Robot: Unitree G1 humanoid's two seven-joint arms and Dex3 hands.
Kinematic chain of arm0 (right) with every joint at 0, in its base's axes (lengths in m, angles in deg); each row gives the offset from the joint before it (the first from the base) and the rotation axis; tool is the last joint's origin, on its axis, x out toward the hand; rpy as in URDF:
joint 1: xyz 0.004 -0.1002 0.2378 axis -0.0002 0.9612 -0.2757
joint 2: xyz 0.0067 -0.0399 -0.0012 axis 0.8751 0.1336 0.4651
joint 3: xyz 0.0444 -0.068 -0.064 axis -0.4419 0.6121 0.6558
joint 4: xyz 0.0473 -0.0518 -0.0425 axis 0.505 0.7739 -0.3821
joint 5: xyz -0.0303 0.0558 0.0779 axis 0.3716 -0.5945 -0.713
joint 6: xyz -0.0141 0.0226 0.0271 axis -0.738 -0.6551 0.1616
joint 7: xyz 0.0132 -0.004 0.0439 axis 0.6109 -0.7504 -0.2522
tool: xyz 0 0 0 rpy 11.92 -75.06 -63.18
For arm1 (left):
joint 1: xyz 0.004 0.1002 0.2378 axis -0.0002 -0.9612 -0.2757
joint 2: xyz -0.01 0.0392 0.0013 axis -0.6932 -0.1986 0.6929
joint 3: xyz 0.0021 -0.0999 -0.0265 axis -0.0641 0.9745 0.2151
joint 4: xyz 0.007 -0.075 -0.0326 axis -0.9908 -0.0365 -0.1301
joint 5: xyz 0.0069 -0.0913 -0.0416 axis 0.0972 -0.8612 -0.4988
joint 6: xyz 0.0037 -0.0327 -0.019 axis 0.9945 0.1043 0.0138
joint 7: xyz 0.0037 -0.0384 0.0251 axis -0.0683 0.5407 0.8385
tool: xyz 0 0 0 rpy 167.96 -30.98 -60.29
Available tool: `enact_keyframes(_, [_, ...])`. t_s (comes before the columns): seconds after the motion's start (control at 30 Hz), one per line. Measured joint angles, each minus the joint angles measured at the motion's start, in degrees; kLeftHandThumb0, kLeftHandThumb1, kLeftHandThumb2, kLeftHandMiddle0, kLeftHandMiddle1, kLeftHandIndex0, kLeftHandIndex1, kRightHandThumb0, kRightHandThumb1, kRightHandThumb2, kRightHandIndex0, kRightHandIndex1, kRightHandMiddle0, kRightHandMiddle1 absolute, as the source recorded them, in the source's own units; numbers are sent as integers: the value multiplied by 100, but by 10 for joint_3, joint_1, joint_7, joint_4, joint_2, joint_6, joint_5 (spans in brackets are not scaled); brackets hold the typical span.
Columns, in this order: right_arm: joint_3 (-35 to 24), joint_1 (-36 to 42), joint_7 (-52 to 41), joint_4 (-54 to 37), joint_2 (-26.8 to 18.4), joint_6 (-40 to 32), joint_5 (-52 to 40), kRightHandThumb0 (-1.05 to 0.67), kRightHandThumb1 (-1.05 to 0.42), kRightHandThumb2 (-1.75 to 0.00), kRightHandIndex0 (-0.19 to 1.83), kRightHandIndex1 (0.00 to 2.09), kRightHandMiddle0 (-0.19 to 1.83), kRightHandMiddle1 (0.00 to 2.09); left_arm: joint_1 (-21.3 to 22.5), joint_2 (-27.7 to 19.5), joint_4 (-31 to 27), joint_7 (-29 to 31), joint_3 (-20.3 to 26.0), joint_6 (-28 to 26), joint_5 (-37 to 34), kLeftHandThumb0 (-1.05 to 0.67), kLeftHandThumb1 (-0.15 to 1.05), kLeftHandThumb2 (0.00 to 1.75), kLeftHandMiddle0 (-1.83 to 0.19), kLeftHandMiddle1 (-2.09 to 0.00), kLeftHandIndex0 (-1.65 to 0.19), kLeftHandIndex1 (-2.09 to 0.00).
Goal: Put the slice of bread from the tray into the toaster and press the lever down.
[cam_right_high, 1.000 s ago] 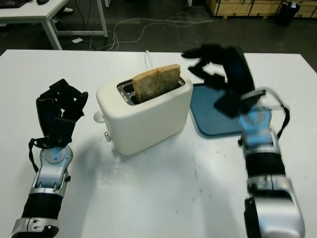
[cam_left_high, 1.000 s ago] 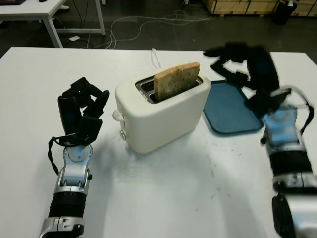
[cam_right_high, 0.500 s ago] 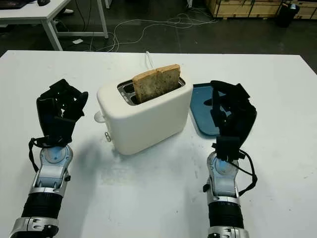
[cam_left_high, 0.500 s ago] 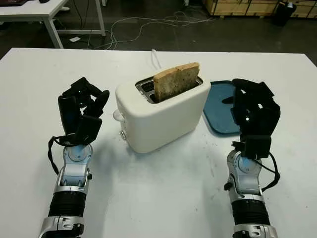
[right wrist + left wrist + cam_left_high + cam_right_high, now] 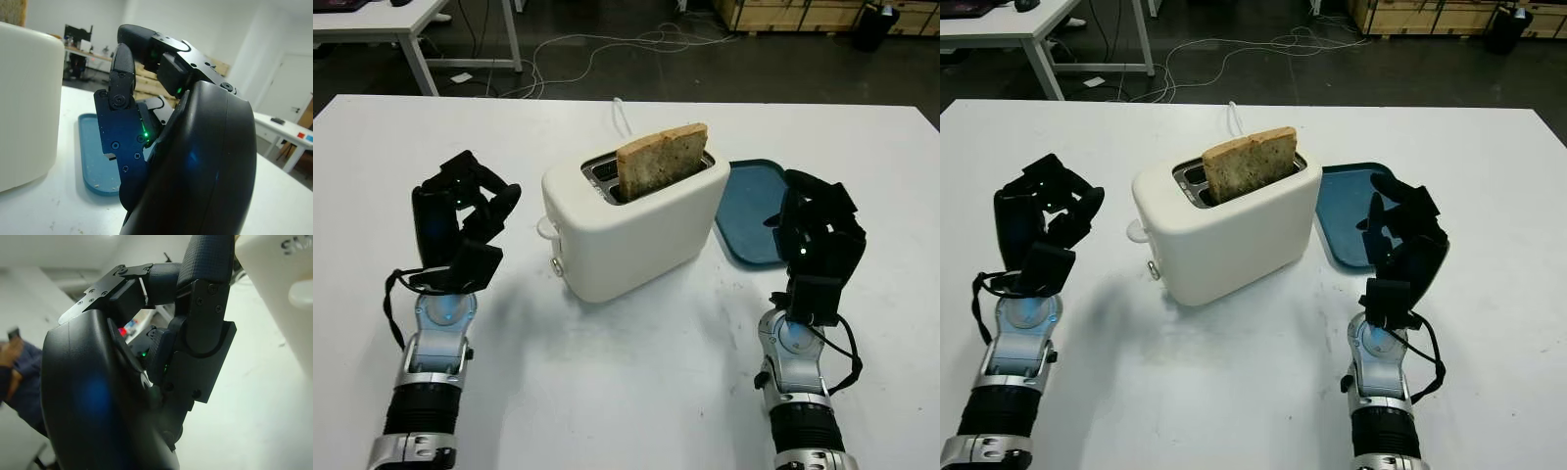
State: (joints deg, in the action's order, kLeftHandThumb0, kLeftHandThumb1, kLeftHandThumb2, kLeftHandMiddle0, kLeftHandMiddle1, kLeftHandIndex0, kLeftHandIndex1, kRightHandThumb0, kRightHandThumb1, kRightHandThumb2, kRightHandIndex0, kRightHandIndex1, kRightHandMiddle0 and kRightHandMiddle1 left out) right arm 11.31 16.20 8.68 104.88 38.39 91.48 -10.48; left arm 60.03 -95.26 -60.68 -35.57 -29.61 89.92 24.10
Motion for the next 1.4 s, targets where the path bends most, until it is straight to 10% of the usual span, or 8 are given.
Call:
enact_keyframes(0.77, [22,28,-105,-46,-35,-148,-25,-46,-92,-35,82,175,78,126,-9,-166,-18,219,-27,80,-14,-91,92,16,-100,-162,-106,-50])
enact_keyframes(1.4, [22,31,-97,-61,-29,-156,-29,-46,-92,-35,82,175,76,128,54,-195,17,306,-53,121,-19,-91,92,16,-99,-160,-115,-32])
